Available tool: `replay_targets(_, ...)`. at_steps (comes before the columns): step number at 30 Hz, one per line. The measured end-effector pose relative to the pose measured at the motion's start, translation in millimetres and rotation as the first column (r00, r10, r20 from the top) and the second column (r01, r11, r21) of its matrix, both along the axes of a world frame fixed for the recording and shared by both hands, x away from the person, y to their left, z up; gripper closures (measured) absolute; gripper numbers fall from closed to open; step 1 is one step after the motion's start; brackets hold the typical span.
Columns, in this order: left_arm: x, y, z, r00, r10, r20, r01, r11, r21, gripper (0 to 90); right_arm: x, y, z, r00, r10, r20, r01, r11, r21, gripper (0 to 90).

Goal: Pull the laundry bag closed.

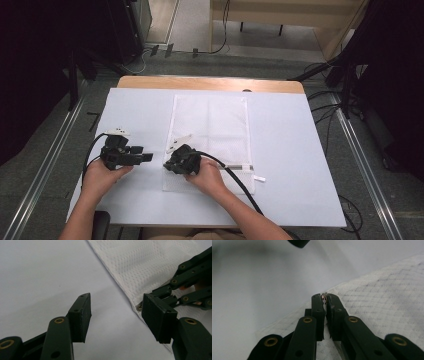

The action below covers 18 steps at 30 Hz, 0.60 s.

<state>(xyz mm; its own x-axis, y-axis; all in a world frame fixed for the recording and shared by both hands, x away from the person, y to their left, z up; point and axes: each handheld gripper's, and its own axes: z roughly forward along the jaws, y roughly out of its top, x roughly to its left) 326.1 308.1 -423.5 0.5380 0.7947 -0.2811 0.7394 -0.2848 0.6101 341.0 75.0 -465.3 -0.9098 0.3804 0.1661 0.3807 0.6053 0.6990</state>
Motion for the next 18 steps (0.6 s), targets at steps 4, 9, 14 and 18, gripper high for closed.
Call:
replay_targets(4, -0.7, -1.4, 0.4, 0.9999, -0.016, 0.004, 0.016, 0.9998, -0.007, 42.1, 4.5, -5.0, 9.0, 0.9998, -0.004, -0.021, 0.005, 0.9994, 0.034, 86.5)
replay_targets(9, -1.9, -5.7, 1.2, 0.9989, -0.046, 0.008, 0.047, 0.9988, -0.016, 42.8, 11.3, -13.7, 17.5, 0.9994, -0.014, -0.032, 0.016, 0.9979, 0.063, 86.4)
replay_targets(14, -3.4, -14.0, 1.2, 0.9951, -0.098, 0.007, 0.098, 0.9948, -0.024, 45.4, 12.8, -17.1, 21.0, 0.9997, 0.0, -0.026, 0.002, 0.9982, 0.06, 86.4)
replay_targets(18, -3.5, -23.0, 0.3, 0.9881, -0.154, -0.006, 0.153, 0.9871, -0.047, 49.6, 13.8, -19.3, 26.2, 0.9997, 0.006, -0.022, -0.005, 0.9982, 0.06, 86.4)
